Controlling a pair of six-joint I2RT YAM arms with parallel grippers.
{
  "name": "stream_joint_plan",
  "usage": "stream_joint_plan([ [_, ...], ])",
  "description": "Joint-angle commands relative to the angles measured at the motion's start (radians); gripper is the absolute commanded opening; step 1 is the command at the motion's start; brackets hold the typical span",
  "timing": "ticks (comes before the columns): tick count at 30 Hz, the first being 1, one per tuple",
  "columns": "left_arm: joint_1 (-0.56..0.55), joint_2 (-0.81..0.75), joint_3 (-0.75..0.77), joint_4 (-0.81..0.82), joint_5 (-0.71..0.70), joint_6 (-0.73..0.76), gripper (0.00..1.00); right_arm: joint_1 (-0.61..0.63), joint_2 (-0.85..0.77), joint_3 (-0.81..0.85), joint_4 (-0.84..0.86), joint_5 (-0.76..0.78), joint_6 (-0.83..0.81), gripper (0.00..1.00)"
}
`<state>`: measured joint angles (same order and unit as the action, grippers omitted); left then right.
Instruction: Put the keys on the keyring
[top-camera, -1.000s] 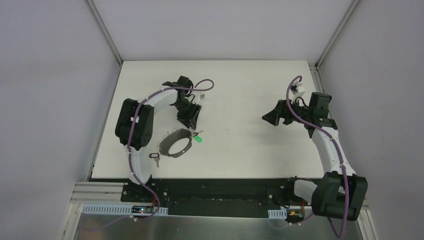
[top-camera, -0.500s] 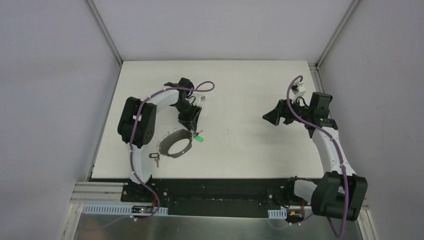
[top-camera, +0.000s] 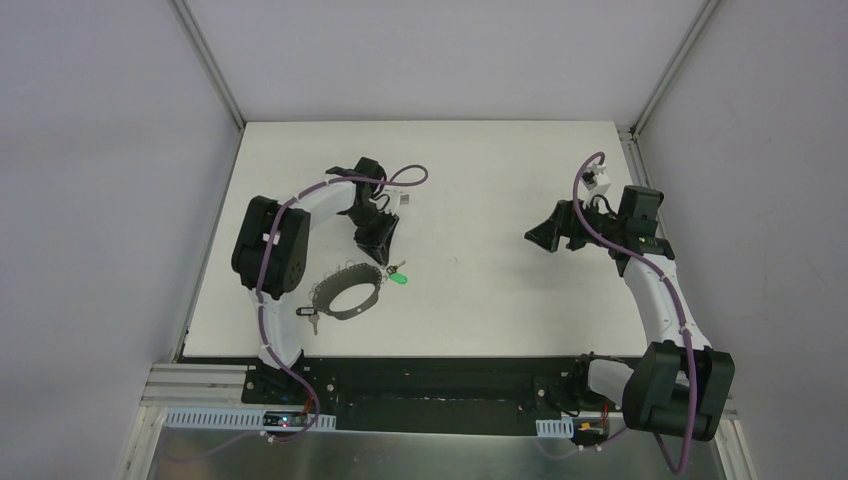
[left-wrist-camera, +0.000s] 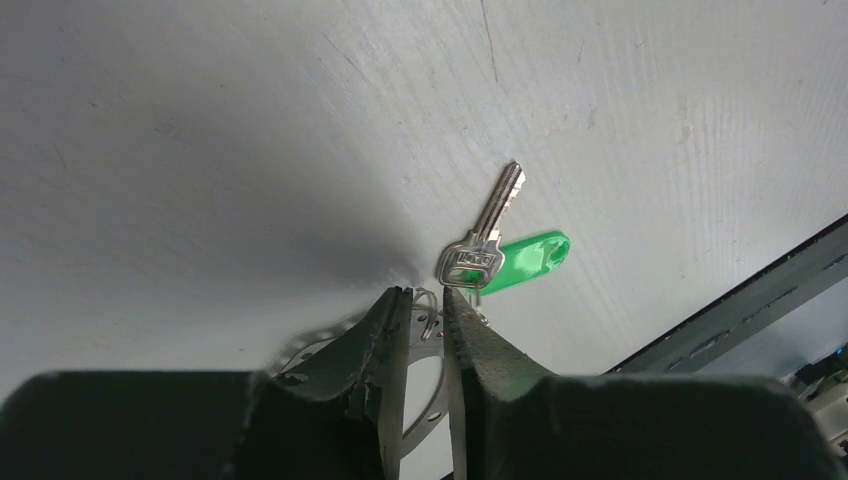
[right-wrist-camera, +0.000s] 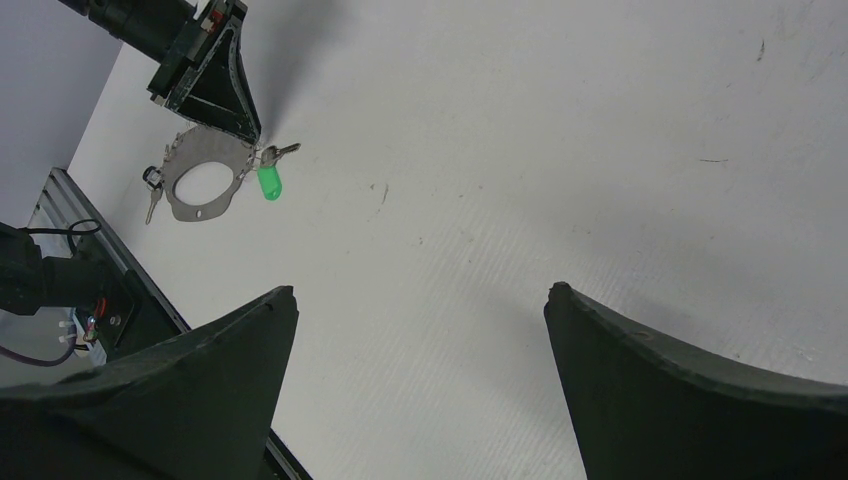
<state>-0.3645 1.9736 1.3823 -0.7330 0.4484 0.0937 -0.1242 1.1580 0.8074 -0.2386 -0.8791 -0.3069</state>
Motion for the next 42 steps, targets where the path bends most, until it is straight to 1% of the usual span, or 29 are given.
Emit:
stream_joint_plan([
  [1, 0.006, -0.077, -0.016, -0.022, 0.019, -0.003, 0.17, -0.008, 0.0, 0.003, 0.03, -0.032, -0.008, 0.98],
  [11, 0.005, -0.146, -0.048, 0.014, 0.074, -0.028, 0.01, -0.009, -0.006, 0.002, 0.03, -0.031, -0.009, 0.98],
  [13, 0.005, -0.15, -0.05, 0.01, 0.067, -0.028, 0.0, -0.009, -0.007, 0.001, 0.03, -0.03, -0.009, 0.98],
  [15, 0.004, -0.155, -0.05, 0.004, 0.053, -0.031, 0.05, -0.009, -0.007, 0.0, 0.031, -0.031, -0.009, 0.98],
  [16, 0.004, -0.157, -0.049, 0.002, 0.045, -0.026, 0.09, -0.009, -0.006, 0.001, 0.031, -0.032, -0.009, 0.98],
  [17, 0.004, -0.157, -0.046, -0.004, 0.035, -0.018, 0.16, -0.01, -0.006, 0.001, 0.03, -0.032, -0.009, 0.98],
  [19, 0.004, -0.148, -0.014, -0.036, 0.011, 0.025, 0.24, -0.011, -0.007, 0.001, 0.03, -0.032, -0.009, 0.98],
  [21, 0.003, -0.131, 0.042, -0.107, -0.007, 0.103, 0.29, -0.011, -0.009, 0.0, 0.031, -0.032, -0.009, 0.98],
  [23, -0.006, -0.11, 0.107, -0.21, -0.031, 0.221, 0.32, -0.012, -0.011, 0.0, 0.031, -0.034, -0.009, 0.98],
  [26, -0.035, -0.097, 0.143, -0.264, -0.11, 0.373, 0.36, -0.014, -0.01, 0.0, 0.033, -0.037, -0.006, 0.98],
  [28, -0.058, -0.09, 0.141, -0.274, -0.132, 0.437, 0.37, -0.014, -0.011, 0.001, 0.032, -0.037, -0.007, 0.98],
  [33, -0.111, -0.04, 0.148, -0.296, -0.163, 0.557, 0.4, -0.018, -0.018, -0.002, 0.032, -0.035, -0.008, 0.98],
  [37, -0.134, -0.01, 0.165, -0.317, -0.181, 0.661, 0.42, -0.02, -0.014, -0.002, 0.032, -0.039, -0.008, 0.98],
  [42, -0.165, 0.028, 0.169, -0.314, -0.229, 0.725, 0.42, -0.02, -0.016, -0.002, 0.03, -0.035, -0.009, 0.98],
])
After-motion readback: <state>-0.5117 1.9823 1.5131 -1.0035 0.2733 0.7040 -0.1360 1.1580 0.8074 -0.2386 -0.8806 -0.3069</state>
